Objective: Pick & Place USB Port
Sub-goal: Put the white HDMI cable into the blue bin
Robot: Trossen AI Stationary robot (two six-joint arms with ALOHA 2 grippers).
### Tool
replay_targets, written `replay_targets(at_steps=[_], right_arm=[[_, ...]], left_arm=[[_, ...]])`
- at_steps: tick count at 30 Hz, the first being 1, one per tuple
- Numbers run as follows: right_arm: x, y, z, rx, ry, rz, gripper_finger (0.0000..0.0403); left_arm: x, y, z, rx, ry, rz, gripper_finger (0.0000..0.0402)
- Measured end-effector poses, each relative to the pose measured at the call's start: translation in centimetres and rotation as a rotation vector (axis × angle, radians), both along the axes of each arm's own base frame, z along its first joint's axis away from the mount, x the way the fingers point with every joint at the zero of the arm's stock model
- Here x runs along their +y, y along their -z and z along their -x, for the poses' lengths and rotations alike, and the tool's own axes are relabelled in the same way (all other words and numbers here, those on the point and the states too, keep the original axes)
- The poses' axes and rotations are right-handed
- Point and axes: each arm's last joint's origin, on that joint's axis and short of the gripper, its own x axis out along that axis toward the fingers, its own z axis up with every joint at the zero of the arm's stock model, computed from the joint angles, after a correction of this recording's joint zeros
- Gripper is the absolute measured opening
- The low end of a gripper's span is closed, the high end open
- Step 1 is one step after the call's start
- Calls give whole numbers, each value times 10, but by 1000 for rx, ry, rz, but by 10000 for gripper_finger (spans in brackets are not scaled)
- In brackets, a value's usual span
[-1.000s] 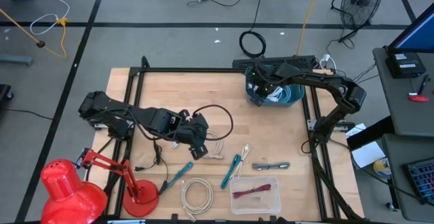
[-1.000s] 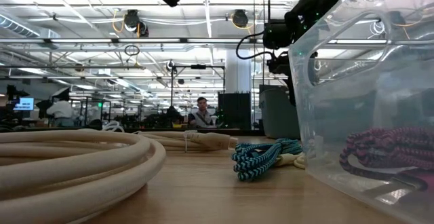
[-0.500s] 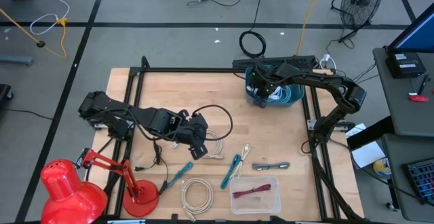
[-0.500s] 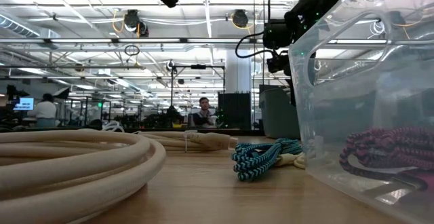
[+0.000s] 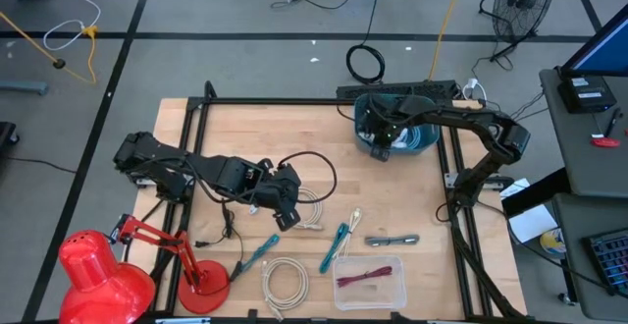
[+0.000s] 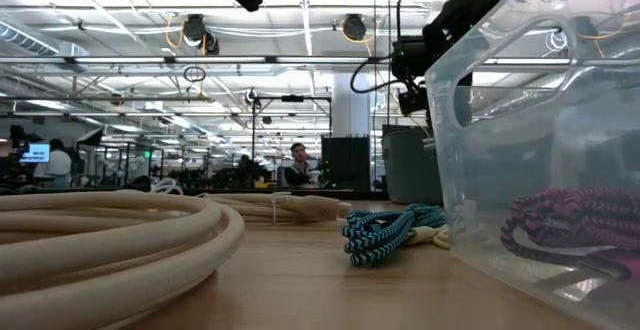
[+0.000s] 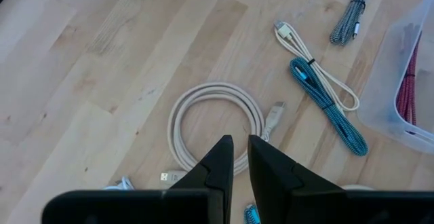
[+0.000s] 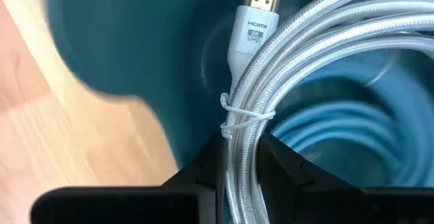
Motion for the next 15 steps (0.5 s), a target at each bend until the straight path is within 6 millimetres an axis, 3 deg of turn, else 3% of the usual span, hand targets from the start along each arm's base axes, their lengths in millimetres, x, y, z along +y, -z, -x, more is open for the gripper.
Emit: replay_targets(at_steps=[7, 15], right_arm=[[8, 25, 11, 32, 3, -48, 52], [9, 28, 12, 22, 13, -41, 65]], left_arm=[[0, 0, 0, 1, 4, -3, 46], [0, 0, 0, 3, 12, -8, 46]])
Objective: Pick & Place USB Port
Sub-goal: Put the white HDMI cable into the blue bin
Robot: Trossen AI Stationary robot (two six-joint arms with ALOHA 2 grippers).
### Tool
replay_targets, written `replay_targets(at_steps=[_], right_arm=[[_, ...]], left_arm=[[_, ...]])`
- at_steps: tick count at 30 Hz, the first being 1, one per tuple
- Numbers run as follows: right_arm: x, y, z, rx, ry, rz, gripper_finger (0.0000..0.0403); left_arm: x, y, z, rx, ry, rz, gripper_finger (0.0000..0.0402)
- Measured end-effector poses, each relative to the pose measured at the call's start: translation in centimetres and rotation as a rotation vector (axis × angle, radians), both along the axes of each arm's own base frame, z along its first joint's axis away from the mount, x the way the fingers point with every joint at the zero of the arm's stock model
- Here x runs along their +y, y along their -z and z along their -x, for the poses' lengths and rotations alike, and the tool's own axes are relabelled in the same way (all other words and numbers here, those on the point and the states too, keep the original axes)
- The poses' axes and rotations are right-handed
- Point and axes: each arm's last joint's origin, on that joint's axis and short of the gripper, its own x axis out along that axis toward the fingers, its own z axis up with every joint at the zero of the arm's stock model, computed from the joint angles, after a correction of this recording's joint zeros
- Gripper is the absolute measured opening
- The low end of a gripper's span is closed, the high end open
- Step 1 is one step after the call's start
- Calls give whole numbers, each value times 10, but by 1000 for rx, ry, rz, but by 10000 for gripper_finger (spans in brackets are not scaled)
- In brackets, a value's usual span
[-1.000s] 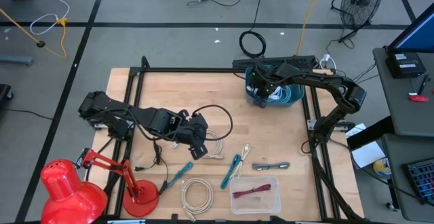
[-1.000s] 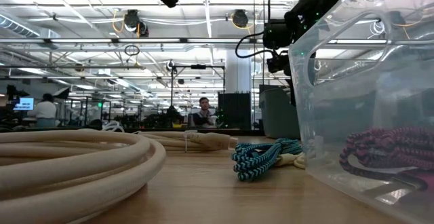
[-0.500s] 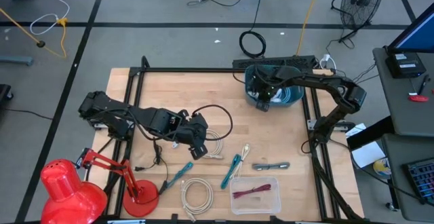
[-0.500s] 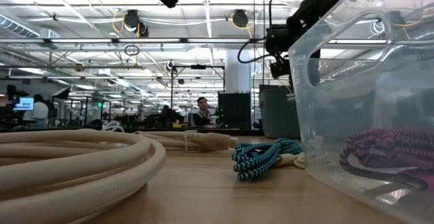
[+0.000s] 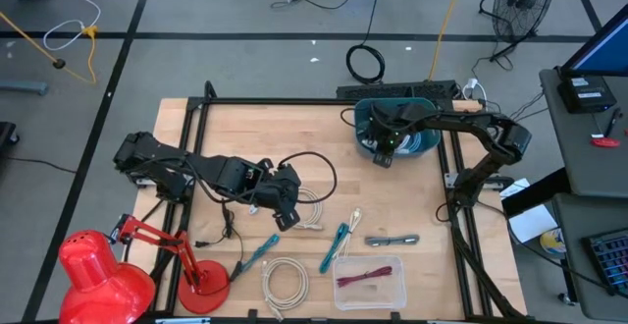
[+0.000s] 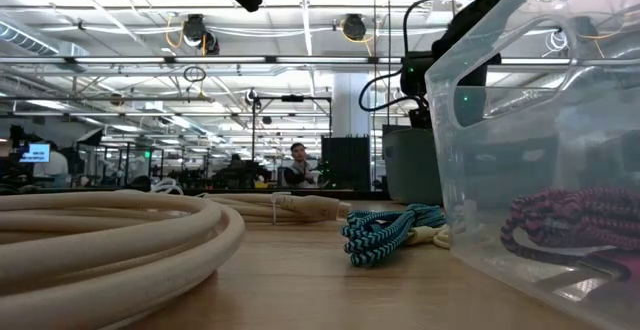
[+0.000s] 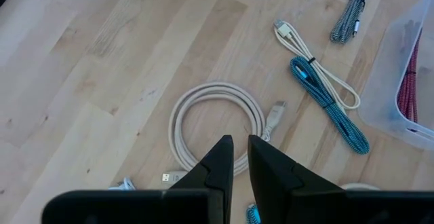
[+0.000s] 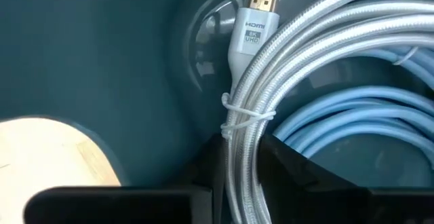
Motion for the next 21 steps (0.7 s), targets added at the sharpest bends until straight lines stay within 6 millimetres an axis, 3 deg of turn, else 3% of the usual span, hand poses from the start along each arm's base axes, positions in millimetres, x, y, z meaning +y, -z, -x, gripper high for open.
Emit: replay_targets(at_steps=[11, 21], right_arm=[[0, -16, 1, -83, 26, 61, 76], [3, -29, 7, -103, 65, 84, 120]], left_arm=[[0, 0, 0, -1, -1, 1, 46], [0, 0, 0, -1, 5, -3, 46]])
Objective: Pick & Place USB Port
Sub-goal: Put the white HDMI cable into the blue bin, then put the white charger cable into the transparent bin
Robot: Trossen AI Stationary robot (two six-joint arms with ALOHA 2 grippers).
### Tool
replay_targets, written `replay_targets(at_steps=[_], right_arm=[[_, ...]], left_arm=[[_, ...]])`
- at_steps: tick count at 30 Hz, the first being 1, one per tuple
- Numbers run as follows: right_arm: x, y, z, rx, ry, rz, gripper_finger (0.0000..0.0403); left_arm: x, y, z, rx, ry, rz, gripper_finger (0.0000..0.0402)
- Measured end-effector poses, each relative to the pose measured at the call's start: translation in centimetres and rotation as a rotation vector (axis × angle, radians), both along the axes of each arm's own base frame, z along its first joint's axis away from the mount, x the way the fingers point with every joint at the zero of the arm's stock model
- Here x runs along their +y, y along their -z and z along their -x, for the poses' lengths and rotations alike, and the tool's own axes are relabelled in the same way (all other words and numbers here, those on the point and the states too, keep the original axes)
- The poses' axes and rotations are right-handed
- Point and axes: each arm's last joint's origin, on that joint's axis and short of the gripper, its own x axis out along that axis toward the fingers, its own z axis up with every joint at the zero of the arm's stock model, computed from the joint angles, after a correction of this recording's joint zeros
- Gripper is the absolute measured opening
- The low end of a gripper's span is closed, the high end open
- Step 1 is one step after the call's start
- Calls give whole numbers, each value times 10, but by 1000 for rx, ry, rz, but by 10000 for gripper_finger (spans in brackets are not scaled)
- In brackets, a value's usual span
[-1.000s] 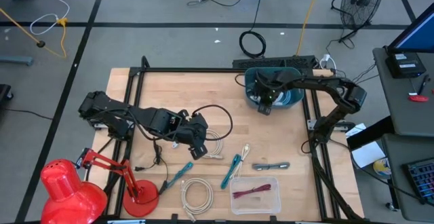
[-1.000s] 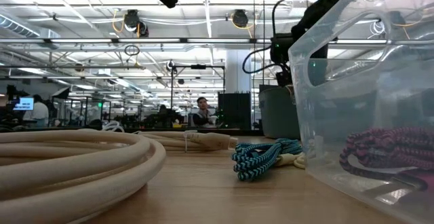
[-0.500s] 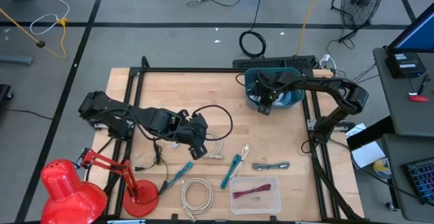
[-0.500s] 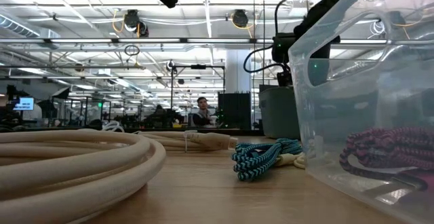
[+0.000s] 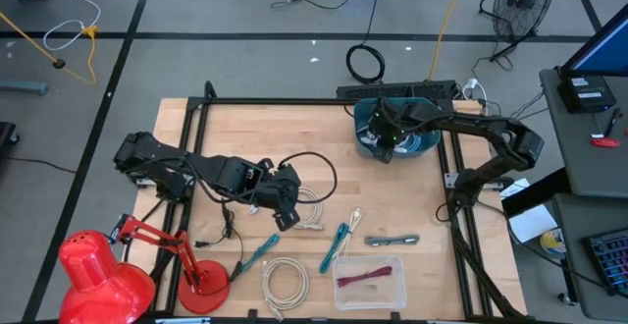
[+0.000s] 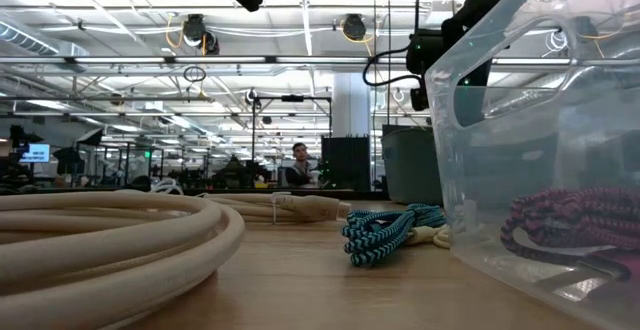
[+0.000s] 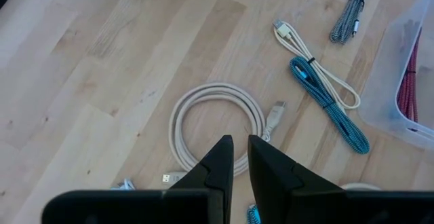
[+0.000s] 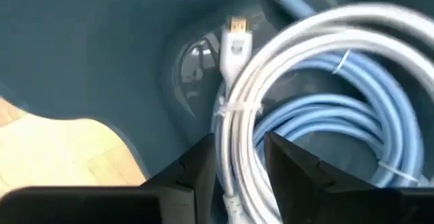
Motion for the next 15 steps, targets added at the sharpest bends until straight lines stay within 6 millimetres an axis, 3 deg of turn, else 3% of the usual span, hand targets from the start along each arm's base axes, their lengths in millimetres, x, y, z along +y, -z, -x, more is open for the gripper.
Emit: replay_targets(at_steps=[9, 15], right_arm=[[0, 0, 0, 3, 21, -3, 147], [-3, -30, -4, -86, 48, 40, 149]], left_arm=[[0, 0, 0, 1, 9, -5, 46], [1, 0, 0, 2, 18, -12, 46]])
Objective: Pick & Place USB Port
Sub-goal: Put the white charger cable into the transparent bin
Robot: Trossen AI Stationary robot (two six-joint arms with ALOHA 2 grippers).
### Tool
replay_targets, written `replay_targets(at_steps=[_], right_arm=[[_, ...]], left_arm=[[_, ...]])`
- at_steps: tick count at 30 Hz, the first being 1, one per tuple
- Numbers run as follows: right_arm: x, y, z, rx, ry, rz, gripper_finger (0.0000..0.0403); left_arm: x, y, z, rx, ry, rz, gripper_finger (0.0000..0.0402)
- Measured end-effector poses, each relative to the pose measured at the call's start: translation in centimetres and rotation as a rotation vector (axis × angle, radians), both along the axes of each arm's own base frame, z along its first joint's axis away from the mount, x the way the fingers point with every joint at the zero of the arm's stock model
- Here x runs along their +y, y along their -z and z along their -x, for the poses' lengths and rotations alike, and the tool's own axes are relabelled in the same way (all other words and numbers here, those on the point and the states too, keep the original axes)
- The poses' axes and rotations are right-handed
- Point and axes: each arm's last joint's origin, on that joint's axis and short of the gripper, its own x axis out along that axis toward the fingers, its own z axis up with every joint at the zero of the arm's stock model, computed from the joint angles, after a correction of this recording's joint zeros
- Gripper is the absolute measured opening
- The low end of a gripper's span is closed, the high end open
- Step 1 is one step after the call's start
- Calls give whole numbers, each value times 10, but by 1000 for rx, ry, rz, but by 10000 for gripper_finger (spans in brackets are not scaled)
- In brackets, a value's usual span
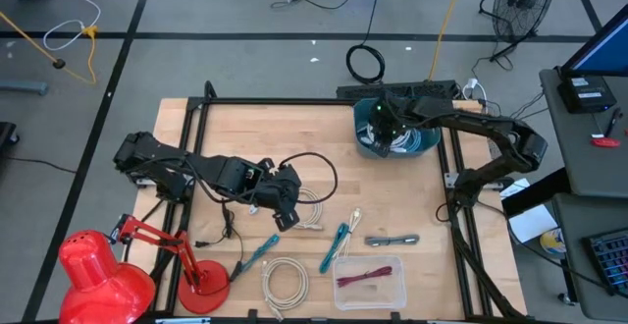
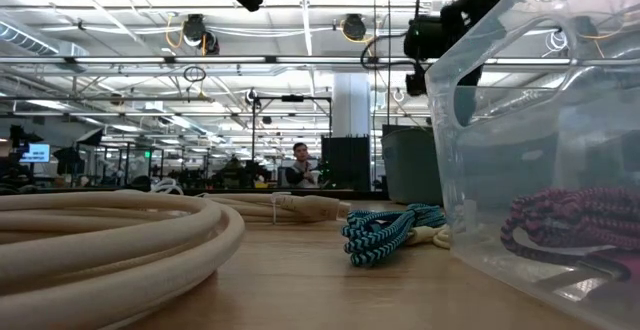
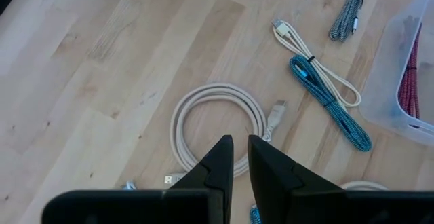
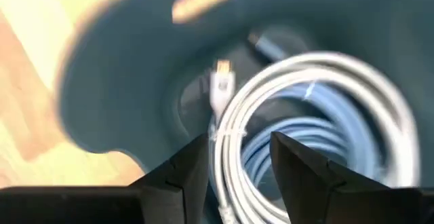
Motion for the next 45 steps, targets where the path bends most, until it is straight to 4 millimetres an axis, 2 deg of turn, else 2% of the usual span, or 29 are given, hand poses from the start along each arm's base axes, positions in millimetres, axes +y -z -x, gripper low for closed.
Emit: replay_targets(at_steps=[4, 10, 15, 19, 25, 32, 36, 39, 41, 45], right_arm=[[0, -37, -1, -133, 56, 43, 146], [14, -94, 14, -403, 78, 7, 149], [33, -124, 37, -600, 77, -75, 145], [51, -141, 52, -689, 62, -110, 144], [82, -156, 69, -764, 0, -156, 144], [113, -161, 75, -777, -74, -277, 140], [127, -160, 70, -758, -111, -324, 139], [137, -158, 66, -740, -126, -338, 139], [143, -158, 64, -730, -139, -345, 139], [154, -157, 62, -716, -186, -363, 139]], left_arm=[[4, 0, -1, -2, -8, -3, 46], [12, 0, -4, -8, -28, -4, 46], [14, -1, -5, -16, -8, -15, 46], [14, -1, -5, -10, 18, -27, 46], [12, -1, -5, 16, 121, -29, 46], [18, 0, -5, 26, 86, 23, 46], [23, 4, 3, 112, -37, 66, 46], [31, 11, 17, 235, -218, 82, 46], [36, 22, 25, 311, -328, 84, 46], [39, 56, 35, 432, -470, 124, 47]])
